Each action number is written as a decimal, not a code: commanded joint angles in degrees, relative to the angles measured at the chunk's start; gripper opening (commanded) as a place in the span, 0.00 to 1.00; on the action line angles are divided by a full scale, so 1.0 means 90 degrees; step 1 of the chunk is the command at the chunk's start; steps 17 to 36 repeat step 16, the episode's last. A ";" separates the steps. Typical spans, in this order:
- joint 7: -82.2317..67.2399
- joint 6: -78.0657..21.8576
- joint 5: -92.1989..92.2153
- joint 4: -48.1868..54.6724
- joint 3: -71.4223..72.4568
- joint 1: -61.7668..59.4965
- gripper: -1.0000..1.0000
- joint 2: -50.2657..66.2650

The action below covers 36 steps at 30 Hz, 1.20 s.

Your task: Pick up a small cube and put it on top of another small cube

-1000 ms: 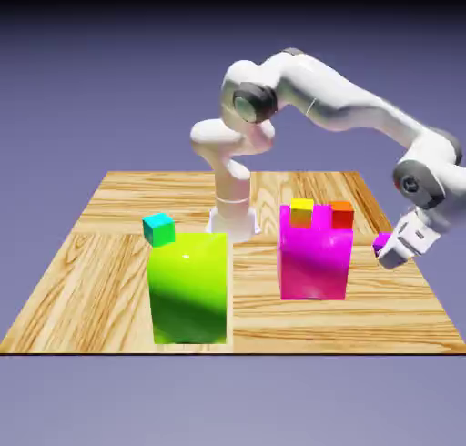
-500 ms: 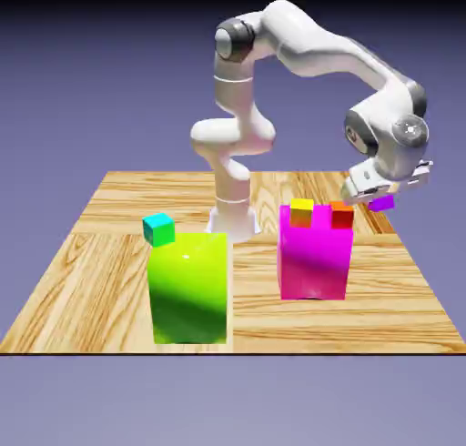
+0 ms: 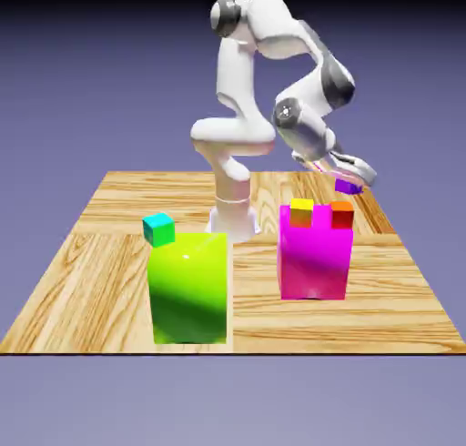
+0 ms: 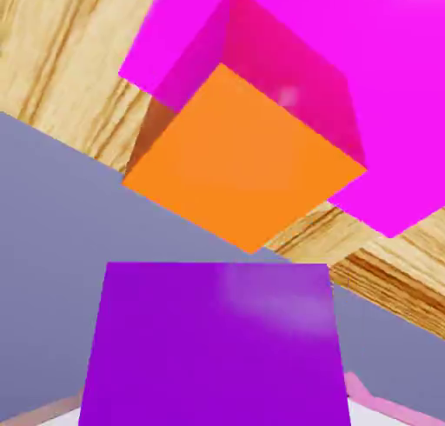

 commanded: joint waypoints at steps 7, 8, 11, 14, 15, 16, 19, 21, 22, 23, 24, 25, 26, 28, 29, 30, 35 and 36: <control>0.1045 0.0423 0.1347 -0.1009 -0.0261 -0.0280 0.00 -0.1185; 0.0886 0.0679 0.1615 -0.1007 -0.0032 -0.0225 0.00 -0.0955; 0.0410 0.1441 0.2412 -0.1001 0.0652 -0.0062 0.00 -0.0270; 0.0570 0.1185 0.2144 -0.1003 0.0422 -0.0117 1.00 -0.0500; 0.0730 0.0929 0.1876 -0.1005 0.0192 -0.0172 1.00 -0.0730; 0.0890 0.0672 0.1608 -0.1007 -0.0038 -0.0227 1.00 -0.0961; 0.0890 0.0672 0.1608 -0.1007 -0.0038 -0.0227 1.00 -0.0961; 0.0890 0.0672 0.1608 -0.1007 -0.0038 -0.0227 1.00 -0.0961; 0.0890 0.0672 0.1608 -0.1007 -0.0038 -0.0227 1.00 -0.0961; 0.0890 0.0672 0.1608 -0.1007 -0.0038 -0.0227 1.00 -0.0961; 0.0890 0.0672 0.1608 -0.1007 -0.0038 -0.0227 1.00 -0.0961; 0.0890 0.0672 0.1608 -0.1007 -0.0038 -0.0227 1.00 -0.0961; 0.0890 0.0672 0.1608 -0.1007 -0.0038 -0.0227 1.00 -0.0961; 0.0890 0.0672 0.1608 -0.1007 -0.0038 -0.0227 1.00 -0.0961; 0.0890 0.0672 0.1608 -0.1007 -0.0038 -0.0227 1.00 -0.0961; 0.0890 0.0672 0.1608 -0.1007 -0.0038 -0.0227 1.00 -0.0961; 0.0890 0.0672 0.1608 -0.1007 -0.0038 -0.0227 1.00 -0.0961; 0.0890 0.0672 0.1608 -0.1007 -0.0038 -0.0227 1.00 -0.0961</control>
